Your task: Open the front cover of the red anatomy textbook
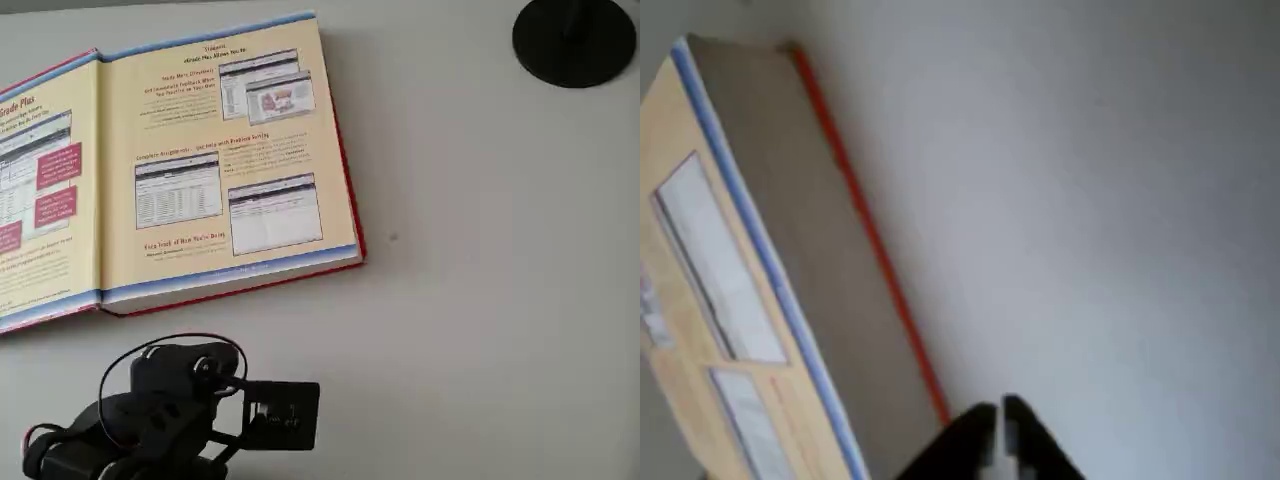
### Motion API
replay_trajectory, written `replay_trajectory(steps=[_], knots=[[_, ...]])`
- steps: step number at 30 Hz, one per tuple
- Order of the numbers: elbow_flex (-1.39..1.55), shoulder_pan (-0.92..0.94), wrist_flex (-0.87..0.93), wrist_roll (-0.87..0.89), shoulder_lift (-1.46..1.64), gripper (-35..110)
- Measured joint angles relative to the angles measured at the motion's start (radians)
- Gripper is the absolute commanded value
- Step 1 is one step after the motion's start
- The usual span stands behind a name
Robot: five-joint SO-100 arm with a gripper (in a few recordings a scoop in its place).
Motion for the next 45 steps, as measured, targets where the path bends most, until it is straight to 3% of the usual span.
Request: replay_trajectory(steps=[45], knots=[[0.003,0.008,0.0,0.034,0.0,0]])
